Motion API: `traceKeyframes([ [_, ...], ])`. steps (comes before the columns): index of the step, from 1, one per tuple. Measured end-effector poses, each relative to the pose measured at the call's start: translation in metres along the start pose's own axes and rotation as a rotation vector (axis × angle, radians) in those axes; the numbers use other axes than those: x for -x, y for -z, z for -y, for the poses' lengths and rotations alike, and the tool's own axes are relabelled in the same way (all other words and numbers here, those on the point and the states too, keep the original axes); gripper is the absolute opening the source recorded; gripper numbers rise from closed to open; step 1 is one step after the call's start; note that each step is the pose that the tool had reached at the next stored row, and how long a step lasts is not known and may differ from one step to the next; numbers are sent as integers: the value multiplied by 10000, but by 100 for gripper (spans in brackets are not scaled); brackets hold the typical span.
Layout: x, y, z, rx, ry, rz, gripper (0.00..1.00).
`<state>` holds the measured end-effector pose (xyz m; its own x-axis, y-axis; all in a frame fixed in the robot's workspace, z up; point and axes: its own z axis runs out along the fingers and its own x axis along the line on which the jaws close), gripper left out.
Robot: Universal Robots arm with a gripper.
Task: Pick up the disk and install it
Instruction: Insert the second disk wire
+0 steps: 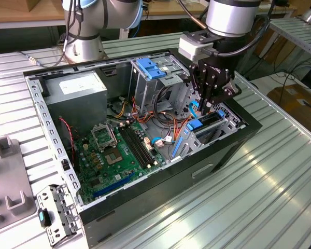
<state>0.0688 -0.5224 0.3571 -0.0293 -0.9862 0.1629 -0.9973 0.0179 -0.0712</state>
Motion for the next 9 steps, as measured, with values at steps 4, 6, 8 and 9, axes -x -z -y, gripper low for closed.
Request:
traceKeyframes([
  [4, 0, -1, 0, 1, -4, 1, 16],
  [6, 0, -2, 0, 0, -5, 2, 16],
  [8, -7, -6, 1, -31, -12, 53, 16],
  [9, -10, -7, 1, -53, -21, 123, 16],
])
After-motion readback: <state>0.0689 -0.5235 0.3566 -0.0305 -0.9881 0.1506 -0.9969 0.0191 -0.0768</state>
